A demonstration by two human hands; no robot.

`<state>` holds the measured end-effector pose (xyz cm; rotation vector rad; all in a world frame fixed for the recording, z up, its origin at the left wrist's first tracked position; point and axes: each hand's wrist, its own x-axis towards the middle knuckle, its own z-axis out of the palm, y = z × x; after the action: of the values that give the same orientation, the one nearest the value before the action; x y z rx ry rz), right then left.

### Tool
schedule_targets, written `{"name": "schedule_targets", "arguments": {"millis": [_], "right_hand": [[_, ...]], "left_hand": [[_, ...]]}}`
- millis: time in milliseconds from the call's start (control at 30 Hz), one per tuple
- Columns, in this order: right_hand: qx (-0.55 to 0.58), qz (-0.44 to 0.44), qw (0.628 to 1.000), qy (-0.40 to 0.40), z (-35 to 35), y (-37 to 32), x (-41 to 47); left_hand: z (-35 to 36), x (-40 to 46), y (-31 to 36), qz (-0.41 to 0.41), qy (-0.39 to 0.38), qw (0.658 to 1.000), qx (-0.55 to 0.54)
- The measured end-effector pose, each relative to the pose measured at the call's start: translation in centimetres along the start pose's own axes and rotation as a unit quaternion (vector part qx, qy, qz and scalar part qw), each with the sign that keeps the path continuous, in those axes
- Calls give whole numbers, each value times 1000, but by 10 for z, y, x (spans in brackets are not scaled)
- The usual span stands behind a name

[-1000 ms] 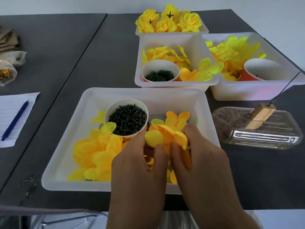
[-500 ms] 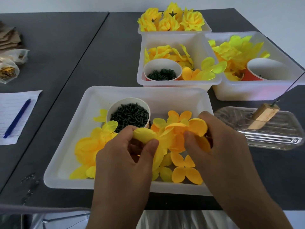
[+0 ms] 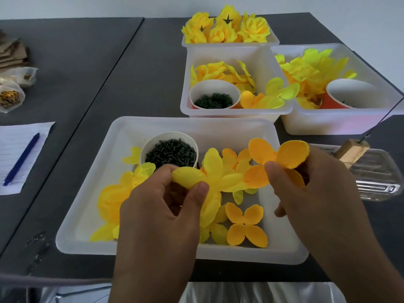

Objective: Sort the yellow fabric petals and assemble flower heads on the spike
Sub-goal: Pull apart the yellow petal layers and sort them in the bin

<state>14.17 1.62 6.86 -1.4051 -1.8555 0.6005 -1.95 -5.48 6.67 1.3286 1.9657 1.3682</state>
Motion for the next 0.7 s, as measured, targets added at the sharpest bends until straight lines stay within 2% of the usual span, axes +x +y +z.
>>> {"name": "schedule_targets", "arguments": {"millis": [533, 633, 700], "right_hand": [[49, 40, 998, 22, -5, 6, 4], [70, 119, 990, 42, -13, 20, 12], [33, 122, 991, 50, -28, 34, 23]], "left_hand": [[16, -6, 0, 23, 37, 998, -33], [-6, -1, -13, 7, 76, 997, 16], [-30, 6, -24, -20, 101, 995, 13]]}}
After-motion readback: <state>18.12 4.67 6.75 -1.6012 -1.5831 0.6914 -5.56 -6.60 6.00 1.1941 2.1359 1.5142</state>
